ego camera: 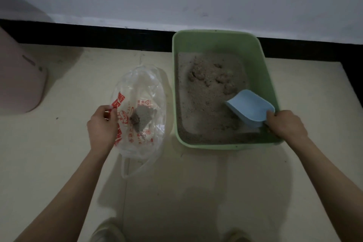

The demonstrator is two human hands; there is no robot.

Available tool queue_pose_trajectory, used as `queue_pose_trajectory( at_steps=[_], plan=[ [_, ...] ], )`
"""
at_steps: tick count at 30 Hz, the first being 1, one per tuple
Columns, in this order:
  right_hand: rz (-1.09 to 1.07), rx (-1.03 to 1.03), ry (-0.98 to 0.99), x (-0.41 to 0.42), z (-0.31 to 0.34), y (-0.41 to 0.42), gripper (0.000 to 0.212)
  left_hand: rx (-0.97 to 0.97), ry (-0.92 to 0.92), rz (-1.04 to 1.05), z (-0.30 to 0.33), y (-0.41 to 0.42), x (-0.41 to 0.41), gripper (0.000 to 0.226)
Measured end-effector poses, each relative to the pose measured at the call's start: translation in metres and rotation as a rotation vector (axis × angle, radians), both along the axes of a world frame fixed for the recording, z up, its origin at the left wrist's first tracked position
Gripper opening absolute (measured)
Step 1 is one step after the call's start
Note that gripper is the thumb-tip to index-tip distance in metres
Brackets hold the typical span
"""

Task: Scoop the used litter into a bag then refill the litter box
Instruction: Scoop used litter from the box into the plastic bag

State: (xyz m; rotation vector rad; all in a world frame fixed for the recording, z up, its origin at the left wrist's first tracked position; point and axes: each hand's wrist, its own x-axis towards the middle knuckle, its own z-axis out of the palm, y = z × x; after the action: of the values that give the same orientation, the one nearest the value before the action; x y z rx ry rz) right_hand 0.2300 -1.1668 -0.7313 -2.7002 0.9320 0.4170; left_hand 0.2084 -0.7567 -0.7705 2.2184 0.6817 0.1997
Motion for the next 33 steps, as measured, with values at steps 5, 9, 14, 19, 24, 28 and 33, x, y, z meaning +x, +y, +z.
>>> queue_pose_trajectory(
  at_steps=[5, 9, 14, 19, 24, 28, 33],
  plan=[
    [-0.087, 0.063, -0.006, 0.003, -0.008, 0.000, 0.046, 0.018, 0.013, -0.026, -0.001, 0.000, 0.000, 0.025],
    [-0.115, 0.159, -0.042, 0.021, -0.008, 0.010, 0.041, 0.016, 0.026, -0.034, 0.001, -0.003, 0.002, 0.027],
    [-0.191, 0.388, -0.028, 0.042, -0.013, 0.029, 0.031, 0.008, 0.040, -0.034, 0.002, -0.004, 0.004, 0.027],
    [-0.330, 0.578, -0.064, 0.037, -0.024, 0.040, 0.030, -0.004, 0.054, -0.029, 0.004, -0.001, 0.004, 0.027],
    [-0.261, 0.609, -0.108, 0.027, -0.020, 0.040, 0.036, -0.012, 0.064, -0.029, 0.004, -0.001, 0.001, 0.027],
    [-0.206, 0.616, -0.148, 0.021, -0.004, 0.040, 0.036, -0.023, 0.059, -0.040, 0.004, -0.003, 0.003, 0.025],
    [0.011, 0.584, -0.185, 0.017, 0.023, 0.050, 0.040, -0.056, 0.043, -0.039, 0.006, -0.002, 0.004, 0.022]
  ],
)
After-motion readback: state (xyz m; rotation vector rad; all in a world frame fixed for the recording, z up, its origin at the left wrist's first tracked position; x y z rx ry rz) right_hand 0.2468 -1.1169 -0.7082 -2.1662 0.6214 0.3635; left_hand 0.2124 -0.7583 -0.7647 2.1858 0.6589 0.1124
